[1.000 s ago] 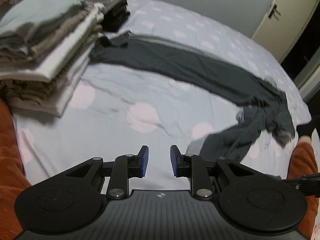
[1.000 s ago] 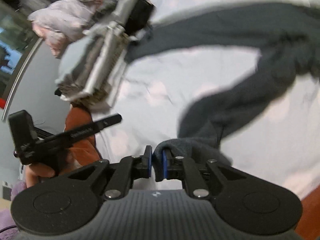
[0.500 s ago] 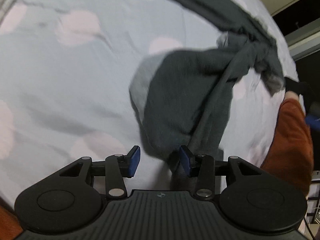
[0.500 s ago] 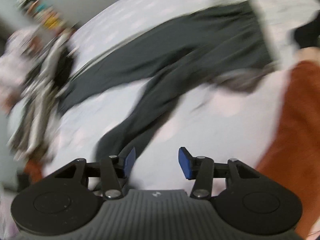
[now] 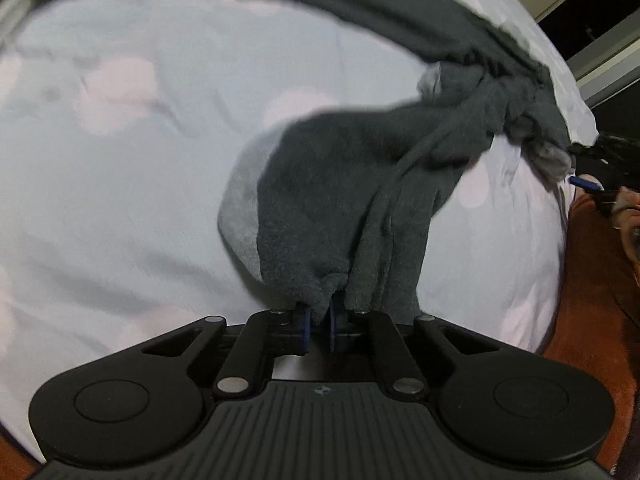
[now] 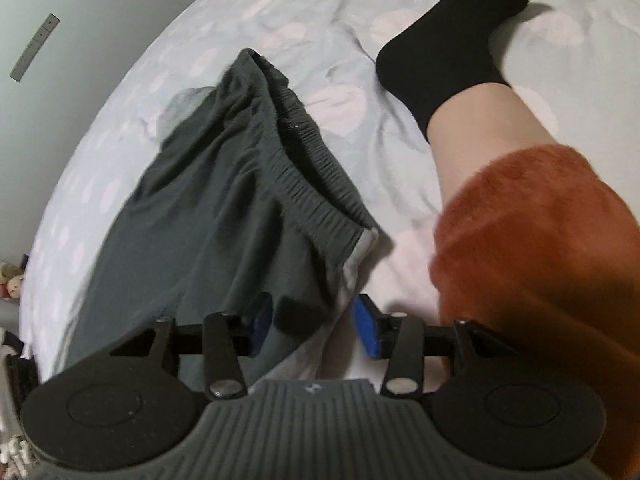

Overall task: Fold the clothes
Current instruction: 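Pull the sleeve with the left tool to straighten it across the shirt body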

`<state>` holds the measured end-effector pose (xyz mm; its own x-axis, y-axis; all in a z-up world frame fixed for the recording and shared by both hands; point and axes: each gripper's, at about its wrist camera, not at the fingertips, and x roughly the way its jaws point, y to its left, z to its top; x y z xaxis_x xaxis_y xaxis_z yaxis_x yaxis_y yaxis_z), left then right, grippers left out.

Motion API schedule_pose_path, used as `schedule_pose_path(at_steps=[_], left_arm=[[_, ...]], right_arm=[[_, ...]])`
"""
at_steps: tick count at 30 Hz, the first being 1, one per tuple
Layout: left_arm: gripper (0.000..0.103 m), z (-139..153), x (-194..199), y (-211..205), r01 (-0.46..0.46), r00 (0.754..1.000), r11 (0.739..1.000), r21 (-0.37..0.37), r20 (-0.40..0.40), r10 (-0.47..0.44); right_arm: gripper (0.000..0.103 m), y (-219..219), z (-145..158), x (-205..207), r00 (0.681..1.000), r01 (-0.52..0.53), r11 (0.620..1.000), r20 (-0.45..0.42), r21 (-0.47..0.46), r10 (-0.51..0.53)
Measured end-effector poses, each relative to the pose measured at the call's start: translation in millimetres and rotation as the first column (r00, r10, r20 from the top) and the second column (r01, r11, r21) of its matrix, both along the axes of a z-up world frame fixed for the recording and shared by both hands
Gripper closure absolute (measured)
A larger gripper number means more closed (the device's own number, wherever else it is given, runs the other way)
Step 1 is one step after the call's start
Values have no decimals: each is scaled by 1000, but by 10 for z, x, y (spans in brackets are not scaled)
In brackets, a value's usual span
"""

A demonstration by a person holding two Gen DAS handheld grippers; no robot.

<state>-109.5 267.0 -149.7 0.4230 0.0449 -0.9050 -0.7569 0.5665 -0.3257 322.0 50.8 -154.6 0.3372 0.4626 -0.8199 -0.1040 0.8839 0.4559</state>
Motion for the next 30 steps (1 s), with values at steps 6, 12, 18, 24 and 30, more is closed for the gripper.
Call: schedule_pose_path(at_steps=[6, 12, 18, 24, 30], left_arm=[[95, 481, -354, 342, -135, 991, 977, 166, 31, 132], [95, 860, -619, 740, -260, 965, 910, 322, 51, 258], [95, 848, -567, 1055, -292, 947, 861, 416, 1, 320], [86, 655, -499, 1185, -271, 946, 877, 396, -59, 319], [64, 711, -623, 1039, -186, 963, 870, 457, -92, 254]], right_arm=[[94, 42, -158, -17, 998, -15, 1000, 54, -5, 15], [96, -255, 387, -110, 949, 96, 995, 298, 36, -102], [96, -511, 566, 0, 898, 229, 973, 383, 16, -217], [96, -509, 305, -15, 904, 249, 968, 353, 30, -243], [96, -506, 206, -6, 901, 258, 965, 349, 47, -258]])
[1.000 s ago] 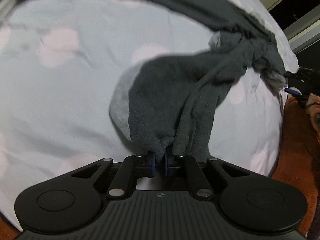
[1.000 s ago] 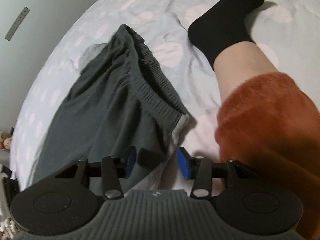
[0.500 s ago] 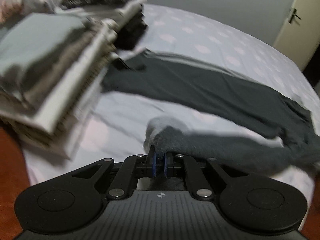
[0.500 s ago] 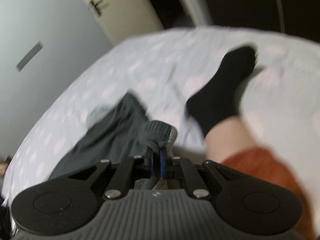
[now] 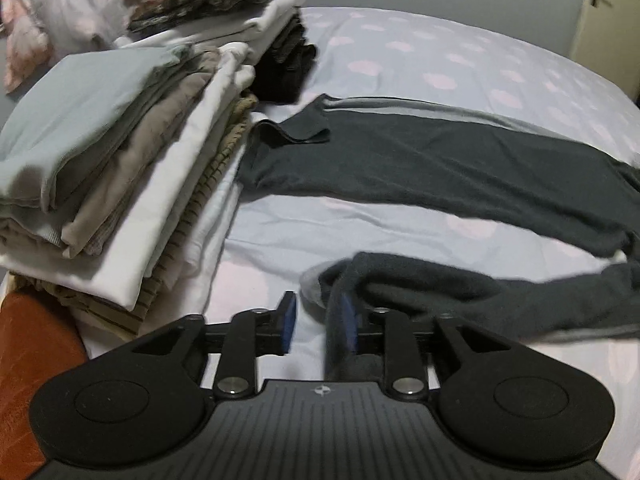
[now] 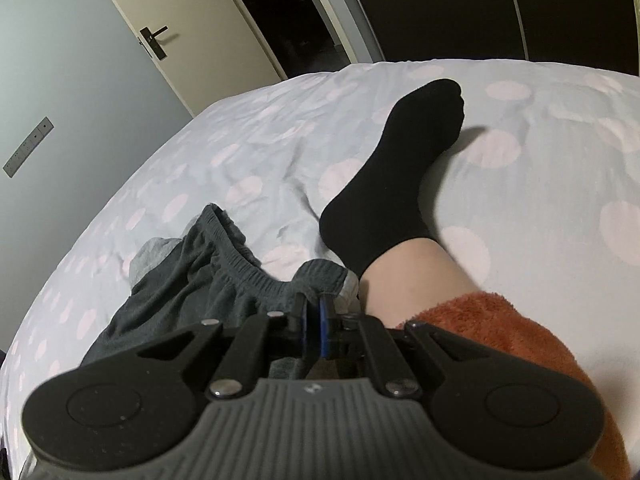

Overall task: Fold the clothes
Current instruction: 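Pull the sleeve with the left tool to straighten it across the shirt body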

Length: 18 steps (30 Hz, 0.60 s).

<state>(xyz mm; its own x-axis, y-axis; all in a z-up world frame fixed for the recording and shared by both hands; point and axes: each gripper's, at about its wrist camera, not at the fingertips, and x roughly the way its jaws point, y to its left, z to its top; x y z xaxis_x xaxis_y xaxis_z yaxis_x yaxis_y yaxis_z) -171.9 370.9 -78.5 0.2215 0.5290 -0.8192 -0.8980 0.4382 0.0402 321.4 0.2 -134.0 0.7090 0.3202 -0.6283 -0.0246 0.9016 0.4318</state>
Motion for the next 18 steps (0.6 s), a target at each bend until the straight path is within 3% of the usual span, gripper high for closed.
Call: schedule_pose_path(at_steps=[3, 6, 8, 11, 14, 18], left_arm=[[42, -68, -35, -137, 60, 998, 997, -40, -7, -60], [42, -273, -33, -267, 96, 994, 989, -111, -43, -102], [44, -494, -33, -298, 72, 994, 982, -174, -73, -86], [89, -724, -71, -269, 22, 998, 969, -245, -59, -37], [97, -596, -87, -256, 29, 999, 980, -195, -26, -35], [97, -179, -121, -90, 27, 999, 999, -39, -19, -28]], right_arm=[[96, 19, -40, -21, 1000, -5, 1000, -8, 0, 5], [96, 39, -66, -54, 1000, -4, 1000, -18, 4, 4], [96, 57, -59, -70, 1000, -11, 1000, -8, -10, 11], [96, 79, -44, -89, 1000, -24, 999, 10, -34, 24], [96, 57, -49, -93, 1000, -16, 999, 10, -35, 16], [96, 49, -73, -72, 1000, 0, 999, -1, -40, 0]])
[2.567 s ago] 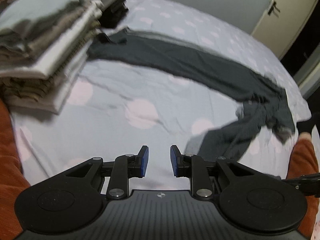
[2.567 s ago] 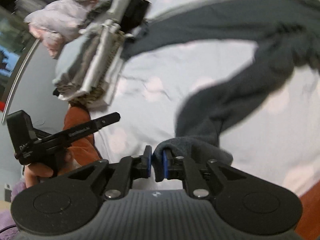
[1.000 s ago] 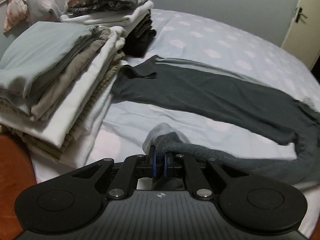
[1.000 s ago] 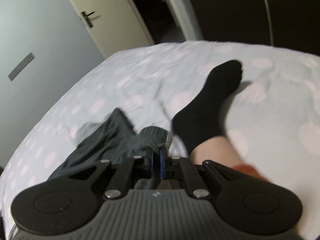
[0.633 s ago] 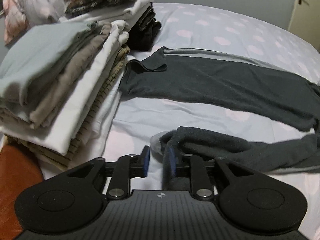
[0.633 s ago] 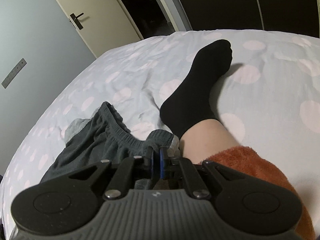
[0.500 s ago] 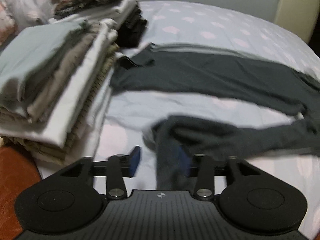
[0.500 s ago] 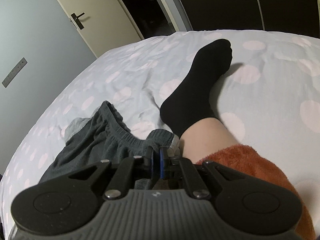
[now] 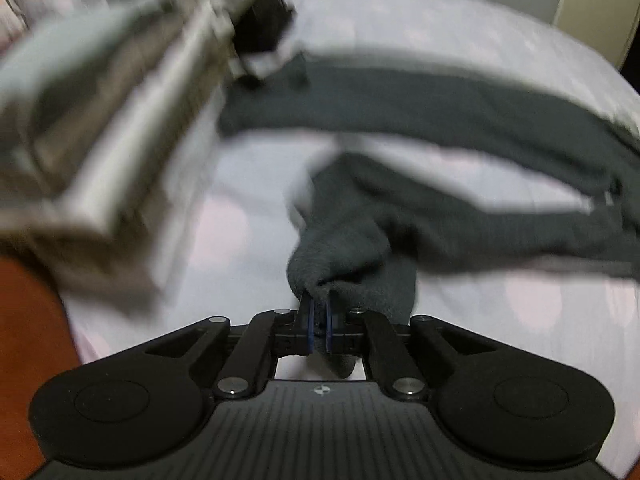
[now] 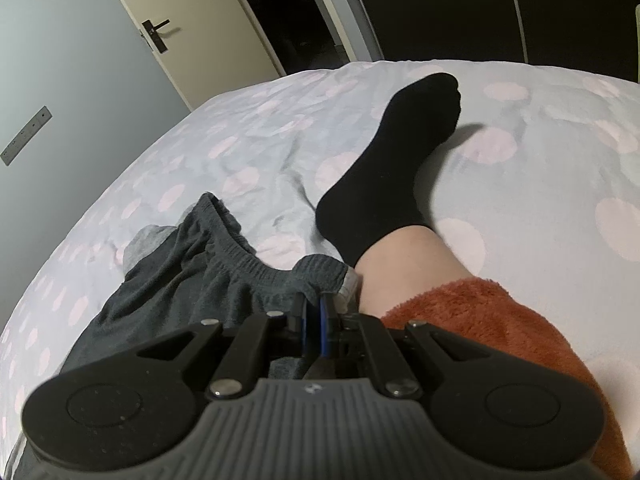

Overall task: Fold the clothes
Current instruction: 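Pull the sleeve with the left tool to straighten it across the shirt body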

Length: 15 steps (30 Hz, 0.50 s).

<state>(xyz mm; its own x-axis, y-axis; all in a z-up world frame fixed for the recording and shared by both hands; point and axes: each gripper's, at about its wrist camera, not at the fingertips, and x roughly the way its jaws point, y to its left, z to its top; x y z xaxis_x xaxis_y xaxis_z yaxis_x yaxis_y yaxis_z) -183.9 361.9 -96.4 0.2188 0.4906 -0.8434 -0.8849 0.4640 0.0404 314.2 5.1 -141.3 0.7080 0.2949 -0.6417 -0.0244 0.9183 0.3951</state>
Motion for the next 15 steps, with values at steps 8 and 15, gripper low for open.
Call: schedule_pose_path(at_steps=[8, 15], left_arm=[[97, 408, 303, 870, -10, 994, 984, 179, -104, 29], [87, 64, 596, 1375, -10, 966, 972, 236, -248, 70]], right_arm=[[96, 38, -7, 11, 1000, 2, 1000, 7, -23, -2], [96, 50, -10, 42, 1000, 1, 999, 13, -35, -1]])
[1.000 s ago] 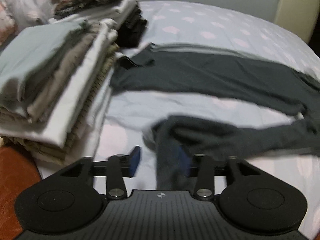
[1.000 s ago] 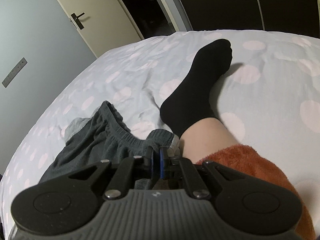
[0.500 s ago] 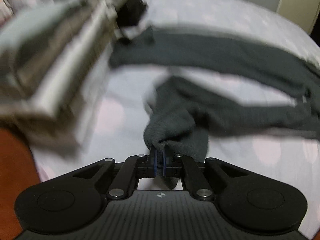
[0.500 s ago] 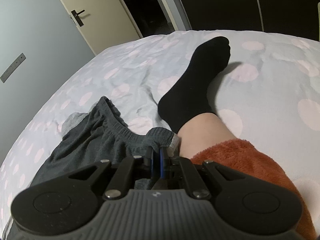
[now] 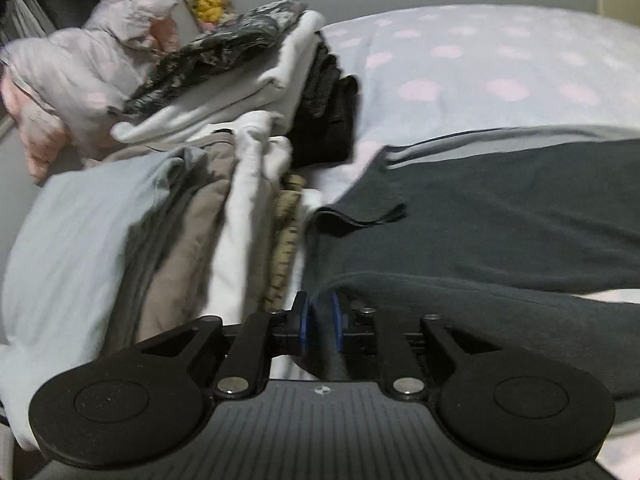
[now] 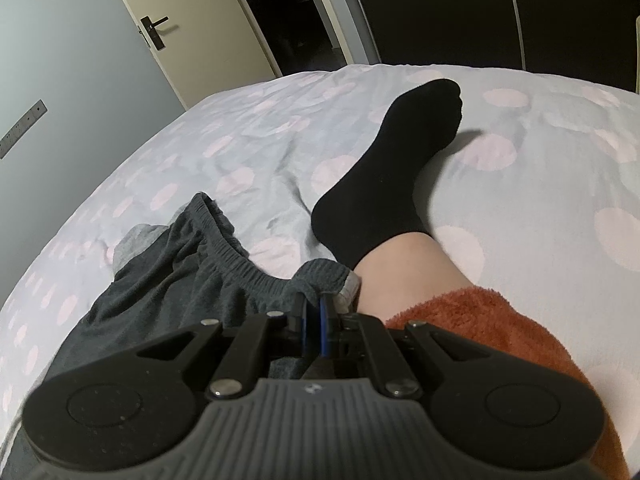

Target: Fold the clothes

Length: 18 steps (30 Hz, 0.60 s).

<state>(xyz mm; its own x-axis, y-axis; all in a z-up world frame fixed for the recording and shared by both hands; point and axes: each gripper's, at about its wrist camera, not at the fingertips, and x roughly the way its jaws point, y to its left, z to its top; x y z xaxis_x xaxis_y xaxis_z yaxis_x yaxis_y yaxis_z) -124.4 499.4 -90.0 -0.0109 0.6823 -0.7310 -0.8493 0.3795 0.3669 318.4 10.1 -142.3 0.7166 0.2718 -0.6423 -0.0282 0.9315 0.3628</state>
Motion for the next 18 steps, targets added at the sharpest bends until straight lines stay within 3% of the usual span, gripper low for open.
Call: schedule_pose_path(at_steps=[6, 10, 13, 16, 18], left_arm=[[86, 33, -26, -185, 109, 991, 992, 58, -90, -104], [85, -53, -60, -568, 297, 942, 955, -2, -167, -293], [76, -296, -93, -810, 382, 894, 922, -68, -225, -387], [74, -618, -110, -922, 396, 862, 911, -113, -297, -411], [74, -788, -140, -867, 368, 861, 921, -129, -326, -390]], right_arm=[[96, 20, -2, 25, 1000, -5, 1000, 0, -3, 5], [96, 46, 9, 21, 1000, -8, 1000, 2, -9, 8], [96, 45, 13, 17, 1000, -5, 1000, 1, -9, 5], [96, 55, 5, 14, 1000, -3, 1000, 2, -14, 3], [96, 59, 3, 11, 1000, -2, 1000, 2, -17, 2]])
